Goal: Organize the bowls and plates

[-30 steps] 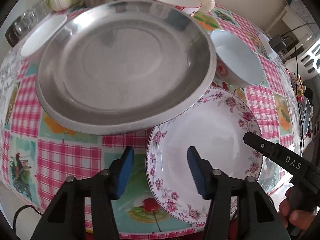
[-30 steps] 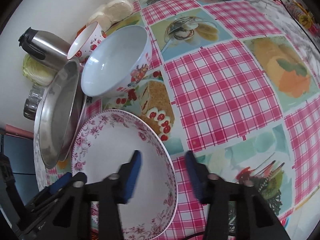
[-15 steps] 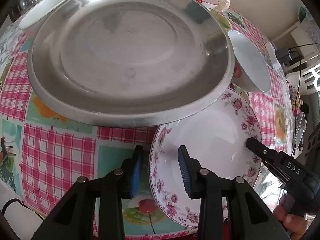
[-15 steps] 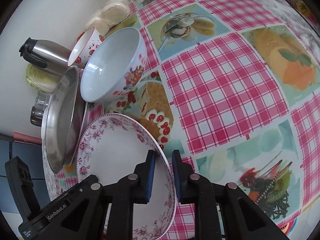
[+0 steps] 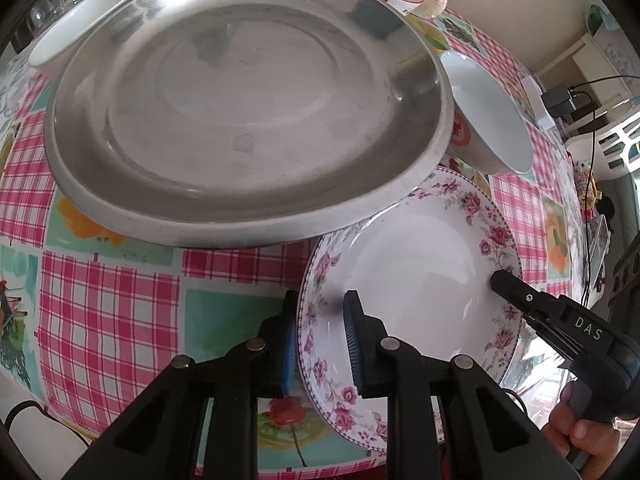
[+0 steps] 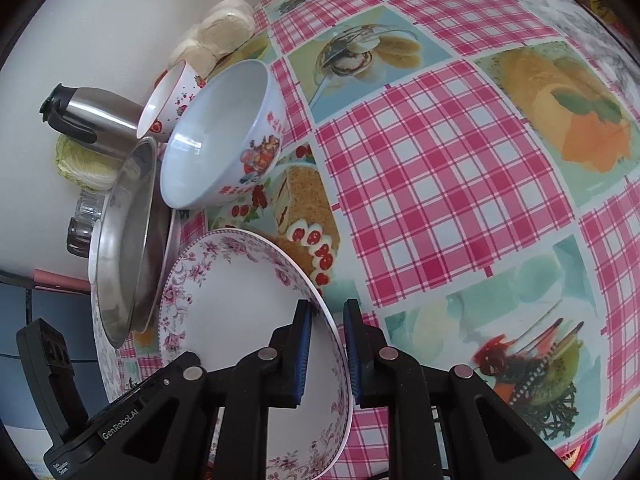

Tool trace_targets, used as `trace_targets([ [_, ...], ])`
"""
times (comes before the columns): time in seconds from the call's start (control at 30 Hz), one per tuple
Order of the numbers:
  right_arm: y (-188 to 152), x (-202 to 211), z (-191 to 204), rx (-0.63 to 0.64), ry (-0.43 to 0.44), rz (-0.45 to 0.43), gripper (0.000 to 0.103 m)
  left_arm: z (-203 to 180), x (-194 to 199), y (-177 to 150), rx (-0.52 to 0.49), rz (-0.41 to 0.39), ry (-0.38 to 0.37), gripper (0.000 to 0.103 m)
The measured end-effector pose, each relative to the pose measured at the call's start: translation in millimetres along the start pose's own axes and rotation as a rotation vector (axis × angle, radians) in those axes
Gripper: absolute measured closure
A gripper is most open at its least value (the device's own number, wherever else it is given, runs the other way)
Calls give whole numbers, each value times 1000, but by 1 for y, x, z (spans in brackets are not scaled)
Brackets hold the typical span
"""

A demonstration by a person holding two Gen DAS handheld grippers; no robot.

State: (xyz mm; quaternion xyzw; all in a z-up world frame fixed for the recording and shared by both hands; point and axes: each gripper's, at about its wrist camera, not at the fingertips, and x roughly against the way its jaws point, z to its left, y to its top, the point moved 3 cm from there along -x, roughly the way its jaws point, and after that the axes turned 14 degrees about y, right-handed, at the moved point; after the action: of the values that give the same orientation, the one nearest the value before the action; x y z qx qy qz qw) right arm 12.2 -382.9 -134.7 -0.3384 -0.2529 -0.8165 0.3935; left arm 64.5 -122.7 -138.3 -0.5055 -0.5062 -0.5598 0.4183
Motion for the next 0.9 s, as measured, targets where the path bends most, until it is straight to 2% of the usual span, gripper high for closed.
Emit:
trace_targets([
  [0.13, -2, 7, -1, 15, -23, 9, 86, -3, 2, 3, -11, -13, 1, 82],
  [0.47, -6, 37, 6, 67, -7, -42, 87, -11, 29, 6, -47, -114, -16, 82],
  [0.9, -15, 67, 16, 103, -5, -111, 87, -15, 48, 3, -86, -162, -44, 82],
])
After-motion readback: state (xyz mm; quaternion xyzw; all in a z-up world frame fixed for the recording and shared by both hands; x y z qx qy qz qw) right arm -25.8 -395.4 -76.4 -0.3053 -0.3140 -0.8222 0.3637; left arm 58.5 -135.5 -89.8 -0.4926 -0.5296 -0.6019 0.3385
